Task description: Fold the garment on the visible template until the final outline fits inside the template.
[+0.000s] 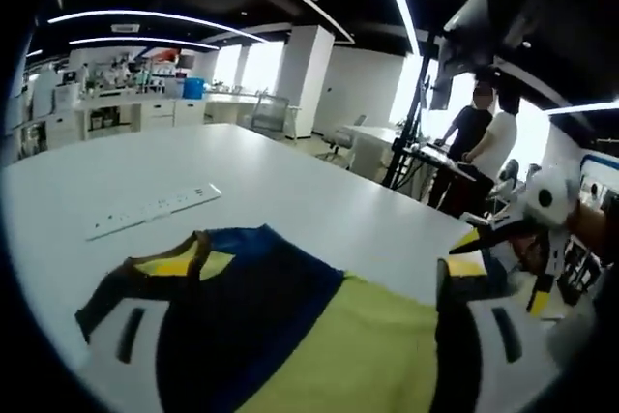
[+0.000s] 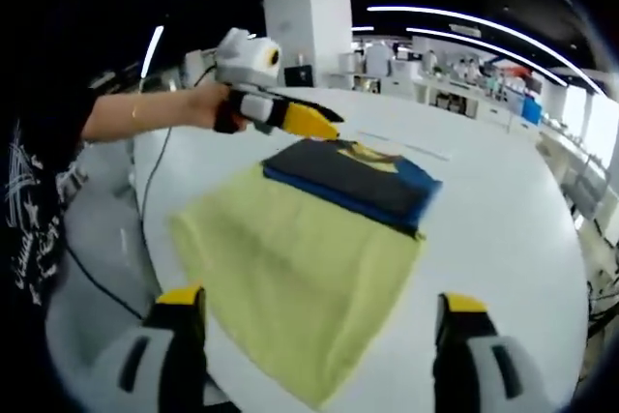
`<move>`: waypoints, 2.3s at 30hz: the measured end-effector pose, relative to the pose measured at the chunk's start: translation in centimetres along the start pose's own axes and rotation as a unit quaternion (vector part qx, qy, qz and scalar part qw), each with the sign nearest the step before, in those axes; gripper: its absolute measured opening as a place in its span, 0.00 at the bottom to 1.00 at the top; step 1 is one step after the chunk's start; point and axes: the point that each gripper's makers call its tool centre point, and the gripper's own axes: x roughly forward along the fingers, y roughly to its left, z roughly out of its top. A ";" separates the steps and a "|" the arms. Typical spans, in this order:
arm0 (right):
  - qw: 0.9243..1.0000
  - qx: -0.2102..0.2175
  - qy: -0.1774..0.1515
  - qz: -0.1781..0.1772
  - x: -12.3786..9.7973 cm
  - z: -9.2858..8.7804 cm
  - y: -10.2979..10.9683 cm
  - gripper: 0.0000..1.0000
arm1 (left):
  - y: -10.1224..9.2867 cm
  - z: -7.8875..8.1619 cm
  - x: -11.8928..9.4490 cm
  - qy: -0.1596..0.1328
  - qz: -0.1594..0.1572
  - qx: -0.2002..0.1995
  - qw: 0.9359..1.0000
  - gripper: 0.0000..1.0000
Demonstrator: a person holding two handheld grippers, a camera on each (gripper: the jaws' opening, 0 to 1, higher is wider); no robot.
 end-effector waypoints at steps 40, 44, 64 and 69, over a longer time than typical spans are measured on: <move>0.987 -0.100 0.072 0.100 2.0 -5.9 2.5 0.81 | -4.9 -14.1 -16.9 0.103 -0.003 -0.002 0.995 0.81; 0.987 -0.105 0.072 0.098 2.0 -6.3 2.6 0.79 | -5.3 -15.4 -17.4 0.109 0.008 -0.009 0.994 0.78; 0.981 -0.137 0.100 0.094 2.4 -8.6 2.1 0.63 | -6.1 -19.9 -19.4 0.173 0.037 0.058 0.982 0.64; 0.980 -0.142 0.108 0.093 2.2 -9.2 1.7 0.59 | -5.8 -20.2 -19.4 0.176 0.044 0.062 0.981 0.56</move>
